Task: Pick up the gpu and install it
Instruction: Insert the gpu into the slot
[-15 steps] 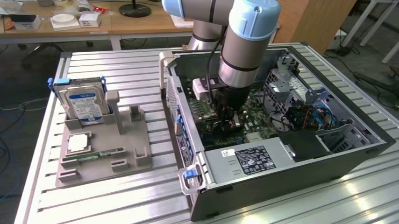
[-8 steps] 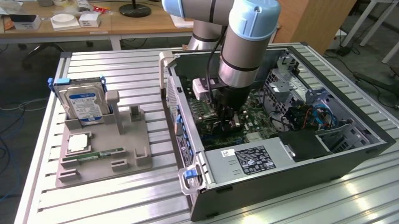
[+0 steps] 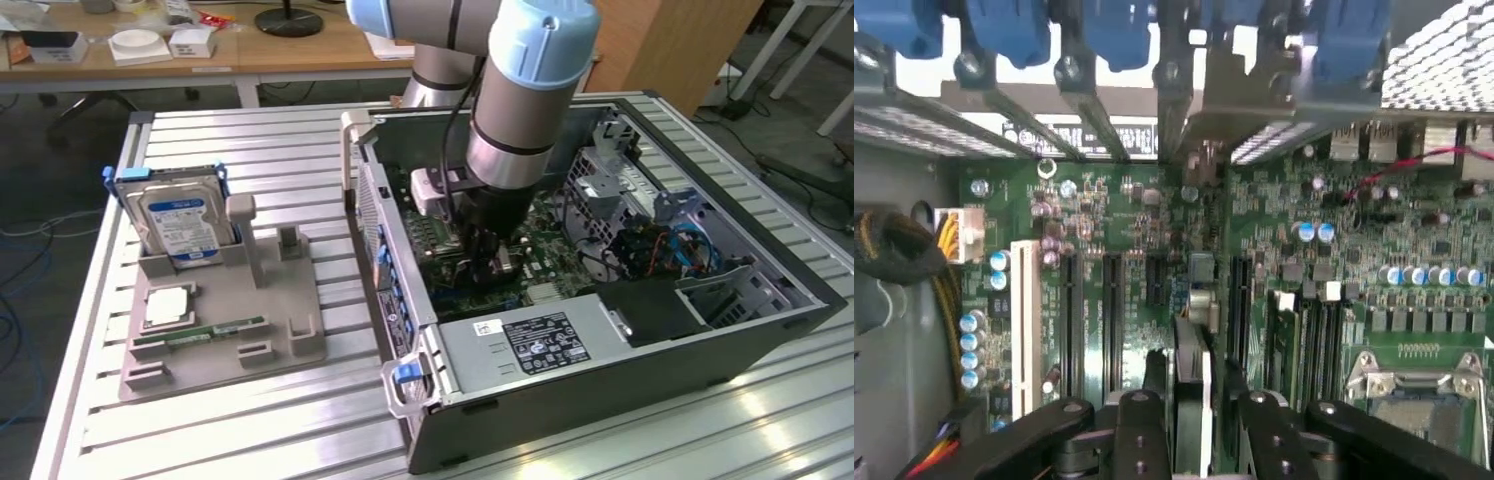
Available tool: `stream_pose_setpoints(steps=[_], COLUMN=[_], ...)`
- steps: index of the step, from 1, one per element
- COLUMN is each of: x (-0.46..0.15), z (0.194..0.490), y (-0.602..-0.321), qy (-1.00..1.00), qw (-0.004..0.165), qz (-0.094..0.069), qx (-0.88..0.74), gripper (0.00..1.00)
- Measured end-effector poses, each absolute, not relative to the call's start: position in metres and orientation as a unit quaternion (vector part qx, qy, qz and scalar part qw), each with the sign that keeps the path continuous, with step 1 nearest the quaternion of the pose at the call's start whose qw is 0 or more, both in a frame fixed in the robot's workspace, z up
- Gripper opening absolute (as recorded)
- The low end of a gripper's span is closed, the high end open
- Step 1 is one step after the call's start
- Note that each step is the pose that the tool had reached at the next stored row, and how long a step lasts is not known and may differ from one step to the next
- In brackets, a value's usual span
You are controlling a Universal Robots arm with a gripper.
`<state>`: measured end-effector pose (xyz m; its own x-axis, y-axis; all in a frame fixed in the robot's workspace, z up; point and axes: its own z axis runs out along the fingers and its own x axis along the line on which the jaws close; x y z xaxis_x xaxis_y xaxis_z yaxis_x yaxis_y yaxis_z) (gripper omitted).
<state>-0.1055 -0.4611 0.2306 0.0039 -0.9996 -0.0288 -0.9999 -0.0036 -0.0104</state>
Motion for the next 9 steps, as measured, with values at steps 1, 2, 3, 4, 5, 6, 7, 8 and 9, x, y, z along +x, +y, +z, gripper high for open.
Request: stream_pose_setpoints(steps=[1, 2, 3, 4, 5, 6, 7, 8, 9], x=[-0.105, -0.105, -0.105, -0.105, -0.105, -0.105, -0.105, -0.105, -0.105], z=[0.232, 0.235, 0.238, 0.241, 0.244, 0.247, 0.249, 0.252, 0.255], y=[-0.461, -0.461, -0.461, -0.461, -0.461, -0.461, -0.461, -0.461, -0.461], qy=[0.706, 0.706, 0.706, 0.706, 0.706, 0.706, 0.706, 0.706, 0.706], qw=[0.014, 0.014, 0.014, 0.014, 0.014, 0.014, 0.014, 0.014, 0.014], qz=[0.007, 0.007, 0.006, 0.006, 0.006, 0.006, 0.006, 0.006, 0.006], qx=[-0.708, -0.708, -0.708, -0.708, -0.708, -0.708, -0.708, -0.708, -0.708], gripper=[0.33, 0.33, 0.33, 0.33, 0.33, 0.33, 0.33, 0.33, 0.33])
